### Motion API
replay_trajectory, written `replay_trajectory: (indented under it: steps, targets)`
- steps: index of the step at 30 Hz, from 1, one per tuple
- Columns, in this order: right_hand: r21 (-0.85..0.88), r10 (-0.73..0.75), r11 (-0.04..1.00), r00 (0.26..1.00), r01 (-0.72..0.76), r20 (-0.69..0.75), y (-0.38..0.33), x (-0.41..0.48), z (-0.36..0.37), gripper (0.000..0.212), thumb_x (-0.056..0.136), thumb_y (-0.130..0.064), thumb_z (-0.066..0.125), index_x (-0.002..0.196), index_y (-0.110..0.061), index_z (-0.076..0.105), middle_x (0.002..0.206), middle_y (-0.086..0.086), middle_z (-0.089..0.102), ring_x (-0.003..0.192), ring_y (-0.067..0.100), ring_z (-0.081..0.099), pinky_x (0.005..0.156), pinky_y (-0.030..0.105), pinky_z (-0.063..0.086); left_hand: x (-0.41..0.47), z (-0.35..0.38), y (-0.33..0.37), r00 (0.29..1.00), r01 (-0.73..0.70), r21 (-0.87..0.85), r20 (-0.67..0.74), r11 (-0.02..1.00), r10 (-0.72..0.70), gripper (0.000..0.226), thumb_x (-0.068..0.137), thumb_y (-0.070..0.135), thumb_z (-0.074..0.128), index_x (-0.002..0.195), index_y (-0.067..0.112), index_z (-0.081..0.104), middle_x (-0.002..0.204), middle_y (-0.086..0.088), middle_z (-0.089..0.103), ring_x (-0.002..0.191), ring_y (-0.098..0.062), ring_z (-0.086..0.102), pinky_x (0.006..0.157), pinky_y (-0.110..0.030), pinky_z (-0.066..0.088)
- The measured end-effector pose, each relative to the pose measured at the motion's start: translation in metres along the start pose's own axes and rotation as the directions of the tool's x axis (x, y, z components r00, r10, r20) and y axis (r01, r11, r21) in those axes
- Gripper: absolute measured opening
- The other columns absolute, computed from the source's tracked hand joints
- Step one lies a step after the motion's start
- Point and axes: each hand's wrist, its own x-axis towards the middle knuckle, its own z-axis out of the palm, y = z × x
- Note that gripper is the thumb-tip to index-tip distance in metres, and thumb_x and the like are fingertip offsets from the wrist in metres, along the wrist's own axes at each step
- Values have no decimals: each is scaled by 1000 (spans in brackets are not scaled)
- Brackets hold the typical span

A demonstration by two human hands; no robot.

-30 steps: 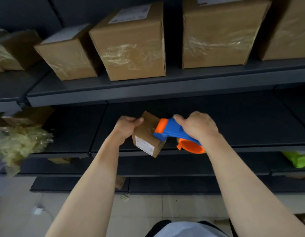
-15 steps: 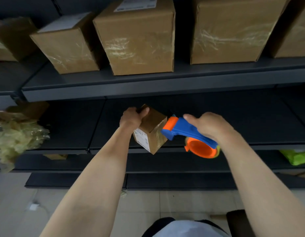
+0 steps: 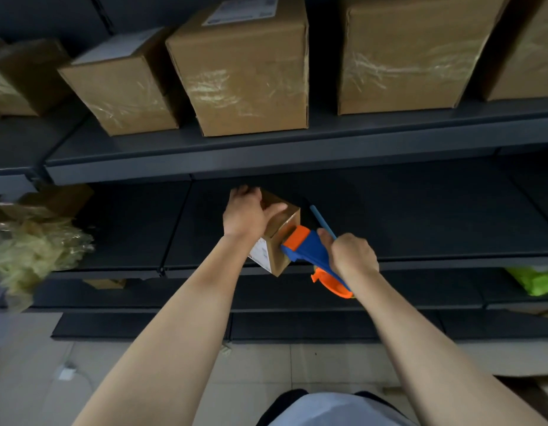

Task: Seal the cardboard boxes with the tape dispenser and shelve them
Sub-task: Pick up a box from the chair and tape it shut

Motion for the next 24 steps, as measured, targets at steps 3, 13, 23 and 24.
replay_trajectory:
  steps: [3,13,23,24]
  targets:
    - [17,-19,1000,999,19,-40,2,-1,2,69,92,-67,28,96,-6,60,71,5,55,67,23,56,56,30,40,-7,2,5,995,-13,92,104,996,3,100,61,83,55,132,13,41,132,-10,36,121,-30,33,90,-42,44]
    - [22,-159,987,987,160,-14,-14,-5,-35,67,85,-75,35,70,-11,47,68,6,55,60,20,54,52,30,37,6,-30,-11,964,221,-464,237,858,-120,47,70,52,73,101,18,65,95,1,67,80,-13,62,61,-25,44]
    - [-247,-179,952,983,181,33,-71,-10,-22,62,86,-71,43,71,-11,45,68,3,49,59,20,45,62,32,40,-2,17,-54,916,353,-528,362,773,-171,38,89,48,58,84,11,66,82,-4,68,77,-18,63,65,-29,45]
    - [-261,-178,948,983,184,45,-76,-11,-21,61,86,-71,43,70,-12,44,69,4,50,60,20,46,63,32,41,-2,23,-55,917,353,-503,352,789,-186,39,88,50,57,83,11,64,80,-3,65,74,-16,60,62,-28,42]
